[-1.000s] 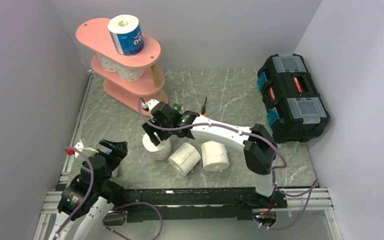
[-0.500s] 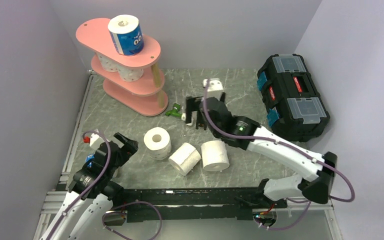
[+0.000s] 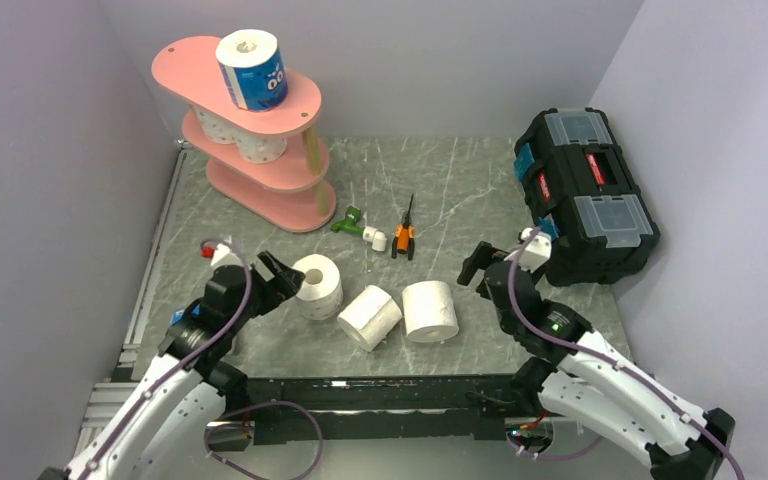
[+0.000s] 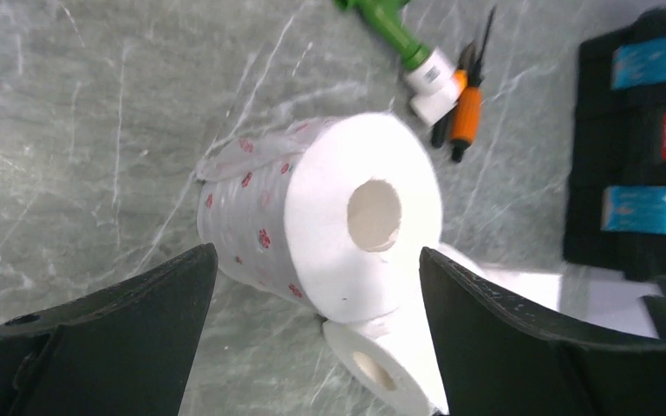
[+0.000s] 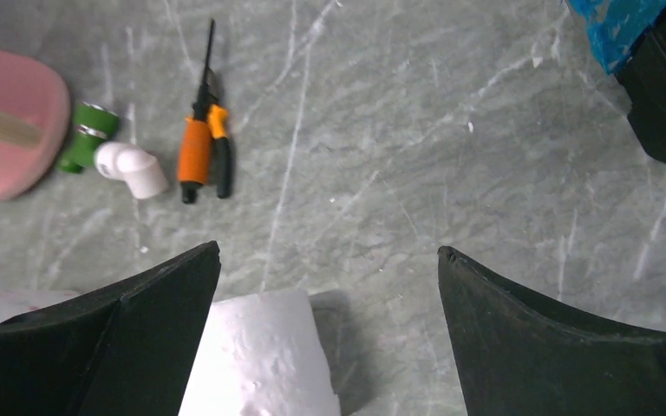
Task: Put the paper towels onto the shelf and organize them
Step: Place the paper towel at the center of the board, then pick up the paper towel from the center of the board.
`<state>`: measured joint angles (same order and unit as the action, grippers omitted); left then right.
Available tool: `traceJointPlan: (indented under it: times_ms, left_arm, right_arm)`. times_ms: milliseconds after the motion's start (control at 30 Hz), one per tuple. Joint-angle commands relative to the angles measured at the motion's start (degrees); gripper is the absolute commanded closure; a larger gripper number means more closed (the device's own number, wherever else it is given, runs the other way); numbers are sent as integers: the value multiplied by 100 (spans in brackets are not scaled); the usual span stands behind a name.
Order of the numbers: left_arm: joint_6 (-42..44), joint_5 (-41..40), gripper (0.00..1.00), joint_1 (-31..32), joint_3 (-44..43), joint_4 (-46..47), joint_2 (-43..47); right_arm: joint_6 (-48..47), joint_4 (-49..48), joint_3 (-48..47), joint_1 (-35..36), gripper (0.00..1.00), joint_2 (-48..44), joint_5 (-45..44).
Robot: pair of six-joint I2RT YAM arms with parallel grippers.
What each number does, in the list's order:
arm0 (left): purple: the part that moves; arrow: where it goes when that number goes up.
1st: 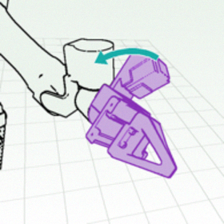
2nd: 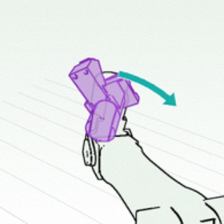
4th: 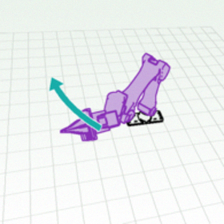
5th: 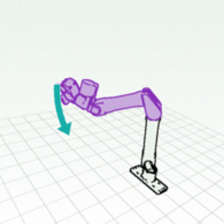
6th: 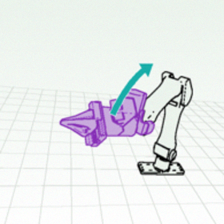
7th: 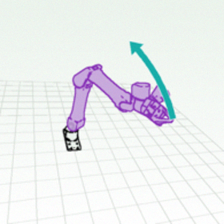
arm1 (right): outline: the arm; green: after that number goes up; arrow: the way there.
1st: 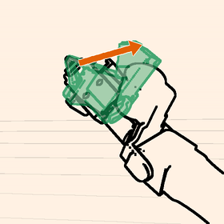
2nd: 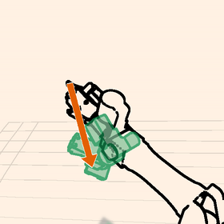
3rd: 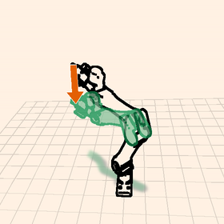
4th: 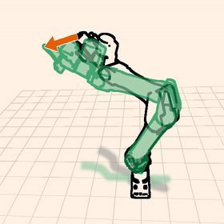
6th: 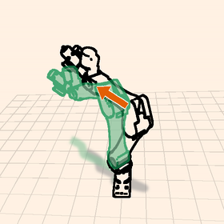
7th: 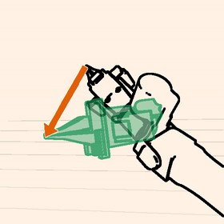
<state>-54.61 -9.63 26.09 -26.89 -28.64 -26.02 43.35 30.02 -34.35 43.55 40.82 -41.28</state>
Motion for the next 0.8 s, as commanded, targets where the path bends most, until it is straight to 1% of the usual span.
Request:
traceJointPlan:
  times_ms: [0,133,233,400,667,767]
  left_arm:
    - [484,639,8,14,-377,282,-942]
    - [563,468,7,28,-831,-157,-1562]
    - [548,278,7,36,-1034,-398,-1780]
    - [478,222,8,78,-1094,-367,-1867]
    - [266,-92,11,231,-1423,-711,-2523]
    - [87,-130,13,252,-1433,-655,-2611]
  right_arm:
    - [151,-371,131,-18,2,-353,-46]
    - [141,-241,-33,-22,1,-10,17]
    - [153,-200,-64,-22,2,182,60]
    - [11,-416,39,-22,2,52,154]
    - [-120,-430,-44,-21,2,49,107]
    - [-132,-424,-48,-25,2,41,102]
